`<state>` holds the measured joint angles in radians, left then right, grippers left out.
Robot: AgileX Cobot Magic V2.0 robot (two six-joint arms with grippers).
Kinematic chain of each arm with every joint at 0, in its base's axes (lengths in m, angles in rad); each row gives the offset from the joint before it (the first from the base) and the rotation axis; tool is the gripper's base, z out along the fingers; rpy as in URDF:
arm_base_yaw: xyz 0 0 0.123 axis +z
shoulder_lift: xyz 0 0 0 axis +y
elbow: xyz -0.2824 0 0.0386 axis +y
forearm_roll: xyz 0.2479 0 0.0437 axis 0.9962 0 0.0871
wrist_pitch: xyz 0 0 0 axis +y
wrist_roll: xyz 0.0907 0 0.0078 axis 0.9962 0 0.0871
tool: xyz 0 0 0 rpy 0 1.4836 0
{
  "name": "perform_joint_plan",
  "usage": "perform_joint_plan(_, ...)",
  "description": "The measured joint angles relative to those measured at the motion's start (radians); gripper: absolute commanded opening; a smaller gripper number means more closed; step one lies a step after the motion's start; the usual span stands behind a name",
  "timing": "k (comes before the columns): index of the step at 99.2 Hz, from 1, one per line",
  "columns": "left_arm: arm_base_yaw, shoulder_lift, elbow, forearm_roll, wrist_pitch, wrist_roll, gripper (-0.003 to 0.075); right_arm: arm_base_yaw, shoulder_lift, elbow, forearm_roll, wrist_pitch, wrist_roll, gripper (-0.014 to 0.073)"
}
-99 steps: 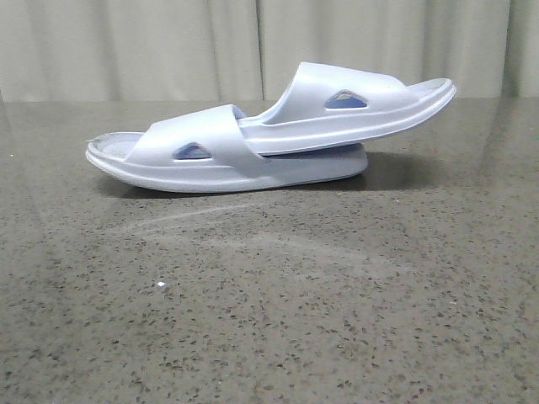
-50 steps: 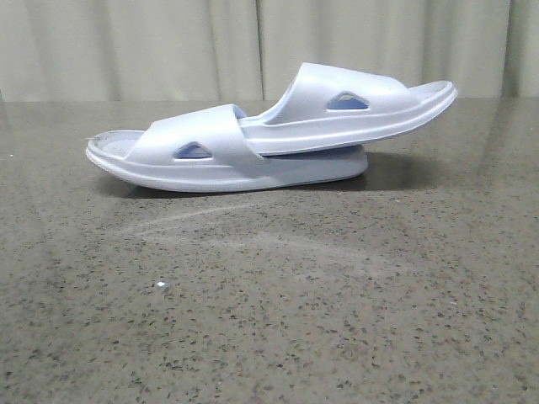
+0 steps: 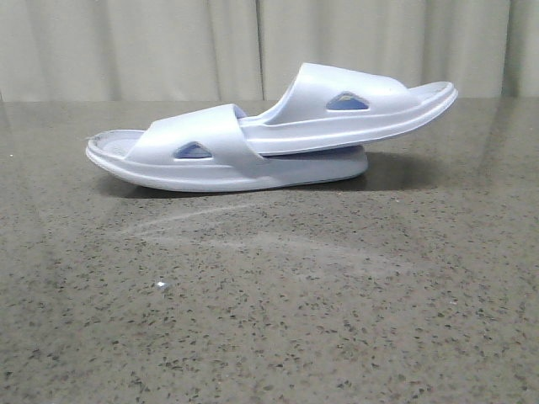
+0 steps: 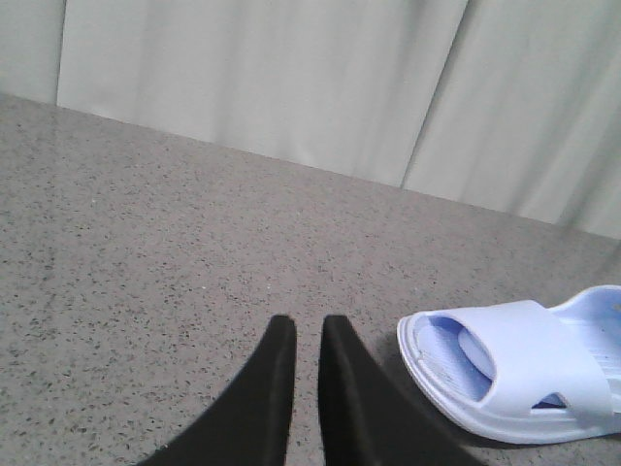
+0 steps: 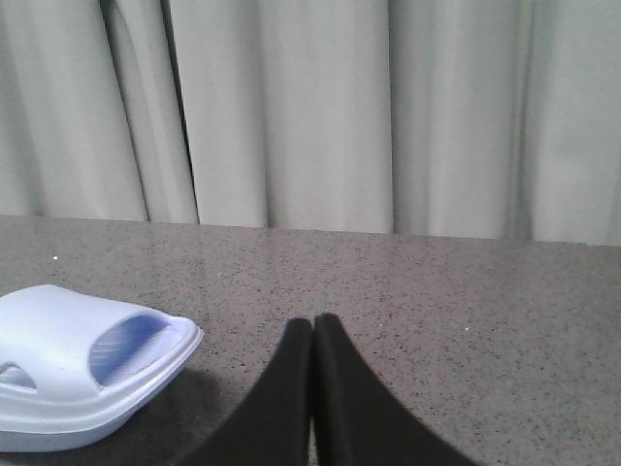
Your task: Insert blue slippers together front up
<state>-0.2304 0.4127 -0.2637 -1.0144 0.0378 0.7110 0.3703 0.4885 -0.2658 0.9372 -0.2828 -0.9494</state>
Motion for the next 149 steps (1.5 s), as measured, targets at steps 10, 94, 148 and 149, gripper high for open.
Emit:
perform_joint_plan(10,0.000,0.000,0.000,0.016,-0.009,0.000,0.0016,0.000,0.000,0.000,0.000,0.000,0.000,-0.0107)
perform_joint_plan(94,0.022,-0.205,0.104,1.109,0.022,-0.693,0.0016,0.000,0.000,0.000,0.000,0.000,0.000,-0.0107)
perform_joint_plan(148,0.145,-0.417,0.265,1.095,0.047,-0.701,0.0016,0.000,0.000,0.000,0.000,0.000,0.000,-0.0107)
perform_joint_plan(149,0.145,-0.417,0.265,1.095,0.047,-0.701,0.0016,0.000,0.000,0.000,0.000,0.000,0.000,-0.0107)
